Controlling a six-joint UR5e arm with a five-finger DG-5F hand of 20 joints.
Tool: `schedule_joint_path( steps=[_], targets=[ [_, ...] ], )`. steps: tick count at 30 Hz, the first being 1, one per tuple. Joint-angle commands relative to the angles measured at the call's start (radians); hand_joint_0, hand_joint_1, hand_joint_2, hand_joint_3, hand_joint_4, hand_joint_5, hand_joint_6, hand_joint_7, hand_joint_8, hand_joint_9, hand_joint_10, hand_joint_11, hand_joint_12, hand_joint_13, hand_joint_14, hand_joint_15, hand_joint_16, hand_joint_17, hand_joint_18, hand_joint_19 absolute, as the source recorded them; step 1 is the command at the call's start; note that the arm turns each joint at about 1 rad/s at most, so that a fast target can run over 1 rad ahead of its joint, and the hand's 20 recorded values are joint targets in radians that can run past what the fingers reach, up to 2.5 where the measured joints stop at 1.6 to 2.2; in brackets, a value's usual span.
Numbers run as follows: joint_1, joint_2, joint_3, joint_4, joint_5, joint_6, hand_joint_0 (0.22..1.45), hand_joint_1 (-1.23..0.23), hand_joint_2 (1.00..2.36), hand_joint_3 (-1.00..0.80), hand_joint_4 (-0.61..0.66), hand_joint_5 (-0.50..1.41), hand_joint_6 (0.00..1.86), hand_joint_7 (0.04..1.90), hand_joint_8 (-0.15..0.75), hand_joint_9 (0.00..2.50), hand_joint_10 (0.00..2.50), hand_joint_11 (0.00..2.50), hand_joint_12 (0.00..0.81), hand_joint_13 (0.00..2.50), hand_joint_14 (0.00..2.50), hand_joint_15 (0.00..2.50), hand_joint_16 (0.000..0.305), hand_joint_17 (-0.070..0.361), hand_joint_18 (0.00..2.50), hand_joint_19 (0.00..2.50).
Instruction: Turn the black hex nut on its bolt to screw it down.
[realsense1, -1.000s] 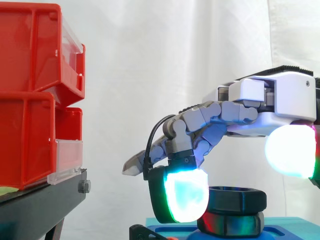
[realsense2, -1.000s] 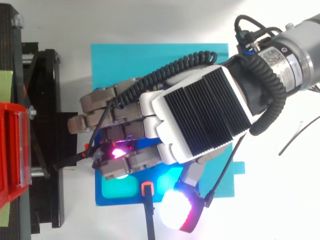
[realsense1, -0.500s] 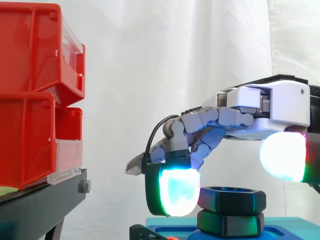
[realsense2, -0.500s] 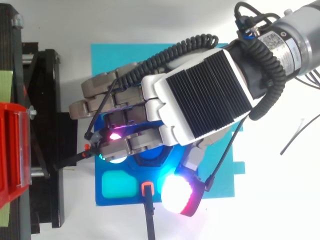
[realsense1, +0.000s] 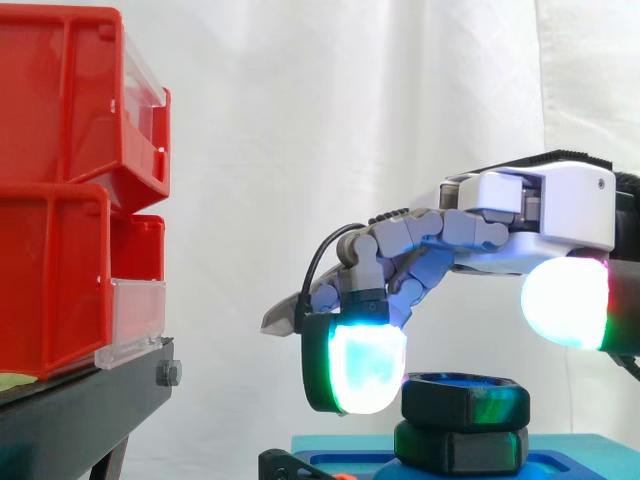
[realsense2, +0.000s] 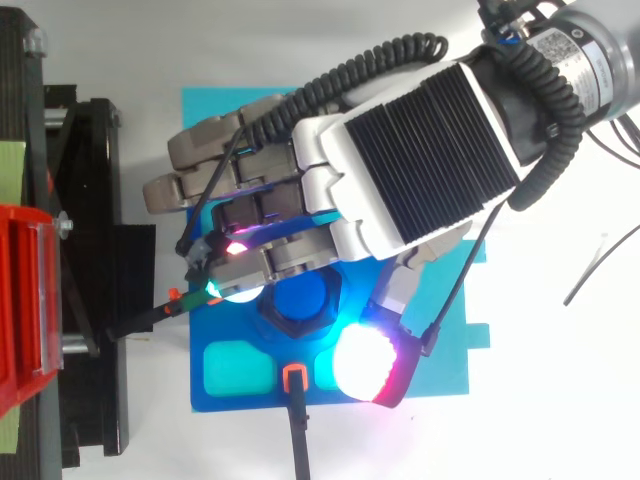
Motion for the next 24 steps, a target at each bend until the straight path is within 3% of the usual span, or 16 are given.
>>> schedule_joint_path(
  steps=[1,11,15,24],
  targets=[
    [-0.001,0.0,0.01,0.001,-0.007,0.005,0.41,-0.19,1.0,-0.5,0.23,-0.01,0.5,1.3,0.311,0.9,0.02,0.38,0.383,0.52,0.0,0.09,0.063,0.141,0.42,0.34],
    [0.022,0.002,0.06,-0.046,0.004,0.011,0.41,-0.19,1.0,-0.5,0.24,-0.03,0.5,1.23,0.312,0.9,0.01,0.36,0.382,0.52,0.01,0.1,0.063,0.141,0.43,0.34],
    [0.055,0.0,0.064,-0.051,0.031,0.02,0.41,-0.21,1.0,-0.5,0.23,-0.03,0.5,1.22,0.315,0.9,0.01,0.36,0.381,0.52,0.0,0.09,0.063,0.141,0.43,0.33],
    [0.084,0.0,0.063,-0.075,0.074,0.019,0.41,-0.23,1.0,-0.5,0.24,-0.03,0.5,1.21,0.311,0.91,0.02,0.38,0.38,0.52,0.0,0.1,0.062,0.14,0.43,0.33]
  ],
)
